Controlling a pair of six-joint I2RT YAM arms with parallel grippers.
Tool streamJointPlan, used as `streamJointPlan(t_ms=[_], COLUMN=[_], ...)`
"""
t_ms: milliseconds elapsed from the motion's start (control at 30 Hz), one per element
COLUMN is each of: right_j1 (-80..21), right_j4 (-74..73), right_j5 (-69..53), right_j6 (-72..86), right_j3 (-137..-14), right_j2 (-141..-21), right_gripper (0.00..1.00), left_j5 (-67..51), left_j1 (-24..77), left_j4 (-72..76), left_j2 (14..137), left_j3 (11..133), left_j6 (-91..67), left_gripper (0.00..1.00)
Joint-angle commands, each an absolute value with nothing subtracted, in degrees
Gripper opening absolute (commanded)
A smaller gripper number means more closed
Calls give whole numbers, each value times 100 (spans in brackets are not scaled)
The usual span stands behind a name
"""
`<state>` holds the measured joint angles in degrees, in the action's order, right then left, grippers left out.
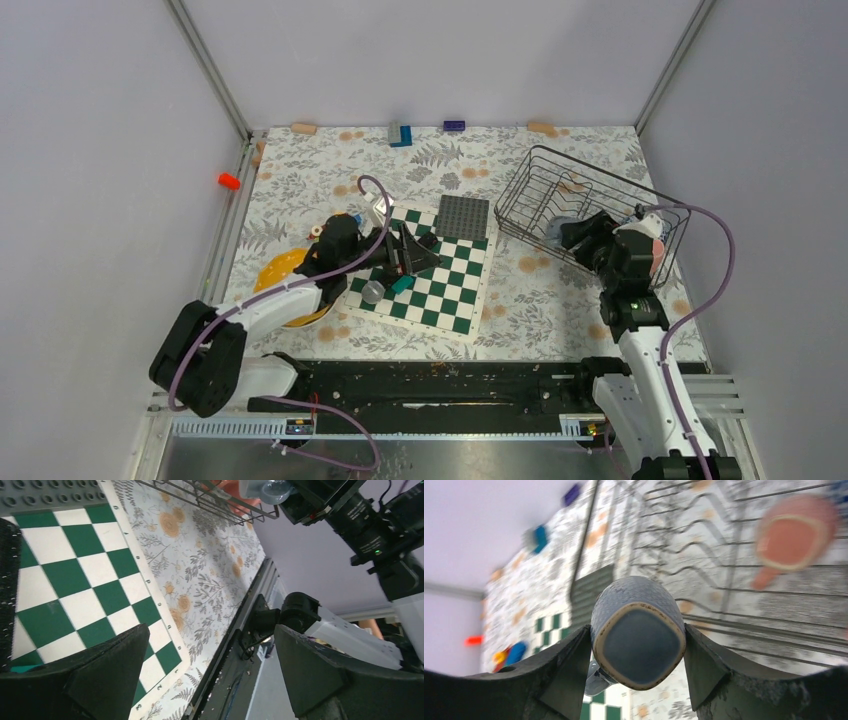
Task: Unload the mixed dishes from the dish rack
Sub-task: Pick up the cup from the dish rack.
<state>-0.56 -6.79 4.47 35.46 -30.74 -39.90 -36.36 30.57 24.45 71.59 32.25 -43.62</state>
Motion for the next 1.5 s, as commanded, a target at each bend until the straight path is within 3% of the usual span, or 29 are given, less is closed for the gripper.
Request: streamJointPlan(t_ms=[0,367,800,1067,1200,1300,1433,1467], right_j1=[-36,-187,-2122,-2596,-2748,-2839,-2856,-2858], right_j4=[1004,3460,4829,5721,6032,6120,6045,5968], right_j5=[-1760,-4047,-3629,-3541,-3577,-3563,-3524,-3506], right_j6=[4163,5572,5795,6090,6255,6271,6194,6143], right_j3=[-2894,-2398,-2529,-2555,-2561,-2549,-2512,-2506], right_j2=[-3953,-4374,-5692,-6360,-6624,-6728,-6627,-6574], right_gripper=[17,15,10,11,12,13,16,18], left_j5=[-4330,-4161,-3250,-3421,-3405,-3503,-3524,-3501], left_j1=[3120,3468,3480,3652,3713,3787,3814,3814], left_j4=[3854,4502,4797,5492,5726,5836,5836,5837], left_j2=[7508,7666,7158,7372,7479,7561,7536,7502], left_j3=[3361,3666,3245,3161,3186,3267,3273,3239], left_j6=[-4969,-5436,-5773,-6197,-6323,-6378,-6384,-6377], left_gripper=[99,97,92,80,61,40,0,0])
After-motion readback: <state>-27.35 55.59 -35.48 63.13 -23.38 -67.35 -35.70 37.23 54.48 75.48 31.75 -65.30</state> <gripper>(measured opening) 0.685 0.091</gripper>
